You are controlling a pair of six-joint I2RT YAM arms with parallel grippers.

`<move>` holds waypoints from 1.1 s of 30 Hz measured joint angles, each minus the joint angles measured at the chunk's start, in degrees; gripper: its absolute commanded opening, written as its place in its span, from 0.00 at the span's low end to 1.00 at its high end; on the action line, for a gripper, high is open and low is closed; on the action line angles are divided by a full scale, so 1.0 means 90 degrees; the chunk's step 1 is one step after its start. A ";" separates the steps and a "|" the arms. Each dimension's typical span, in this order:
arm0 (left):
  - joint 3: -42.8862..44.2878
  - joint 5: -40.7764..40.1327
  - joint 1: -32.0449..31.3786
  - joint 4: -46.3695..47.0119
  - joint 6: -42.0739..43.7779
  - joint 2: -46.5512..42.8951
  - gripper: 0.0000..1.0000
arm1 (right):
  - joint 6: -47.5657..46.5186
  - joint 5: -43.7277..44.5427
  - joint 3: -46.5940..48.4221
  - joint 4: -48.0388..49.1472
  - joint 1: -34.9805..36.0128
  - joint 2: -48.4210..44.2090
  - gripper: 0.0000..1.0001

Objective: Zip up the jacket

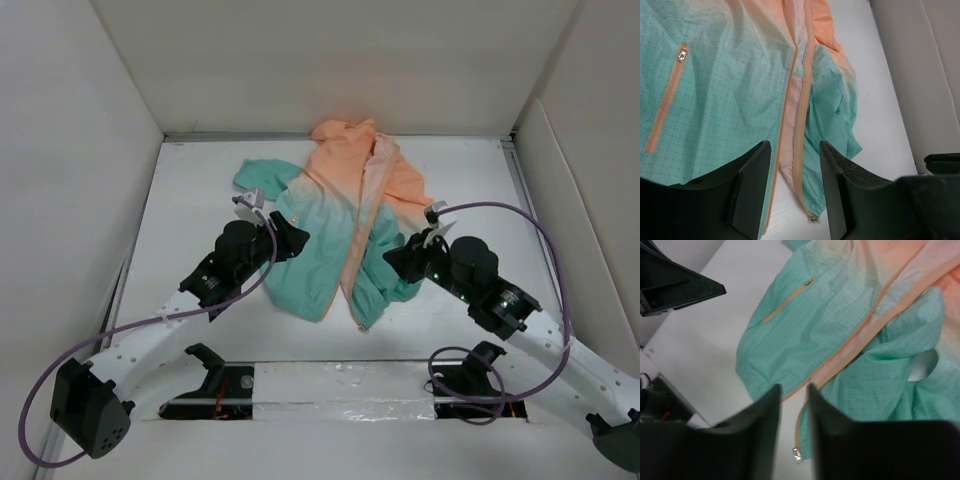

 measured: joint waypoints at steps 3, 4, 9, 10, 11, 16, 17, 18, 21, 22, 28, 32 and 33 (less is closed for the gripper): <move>0.0000 0.0080 -0.0002 -0.0087 0.0053 0.0000 0.35 | 0.0056 -0.0085 -0.0007 -0.0061 0.0085 0.0000 0.00; 0.0000 0.0085 -0.0007 -0.0121 0.0063 0.0000 0.32 | 0.0095 -0.0114 -0.0039 -0.0019 0.0129 0.0010 0.00; -0.0049 -0.0032 -0.0061 -0.0172 0.0119 -0.0095 0.00 | 0.0328 -0.0236 -0.0539 0.0454 0.0525 0.0539 0.00; -0.0049 -0.0046 -0.0080 -0.0209 0.0126 -0.0121 0.00 | 0.0391 -0.0214 -0.0595 0.0525 0.0653 0.0784 0.00; -0.0049 -0.0090 -0.0107 -0.0245 0.0146 -0.0138 0.00 | 0.0459 -0.0170 -0.0622 0.0534 0.0809 0.1047 0.00; -0.0061 -0.0270 -0.0372 -0.0738 0.0165 -0.0129 0.00 | 0.0758 0.0430 -0.0597 0.0539 0.1666 0.2047 0.00; -0.0087 -0.0267 -0.0401 -0.0799 0.0163 -0.0129 0.00 | 0.0821 0.0539 -0.0585 0.0539 0.1775 0.2217 0.00; -0.0129 -0.0255 -0.0425 -0.0840 0.0163 -0.0129 0.04 | 0.0869 0.0634 -0.0573 0.0542 0.1841 0.2390 0.00; -0.0253 -0.0182 -0.0440 -0.0984 0.0148 -0.0029 0.07 | 0.1073 0.0838 -0.0559 0.0580 0.1950 0.2892 0.22; -0.0294 -0.0158 -0.0449 -0.0996 0.0143 0.0058 0.09 | 0.1154 0.0872 -0.0559 0.0627 0.1965 0.3058 0.31; -0.0590 -0.0027 -0.0522 -0.1010 0.0087 0.0481 0.18 | 0.1367 0.0942 -0.0520 0.1353 0.1991 0.4027 0.52; -0.0741 0.0000 -0.0522 -0.1010 0.0070 0.0503 0.18 | 0.1445 0.1015 -0.0112 0.1637 0.1991 0.4855 0.52; -0.0753 0.0010 -0.0522 -0.1003 0.0066 0.0503 0.18 | 0.1462 0.1064 -0.0005 0.1690 0.1991 0.5025 0.52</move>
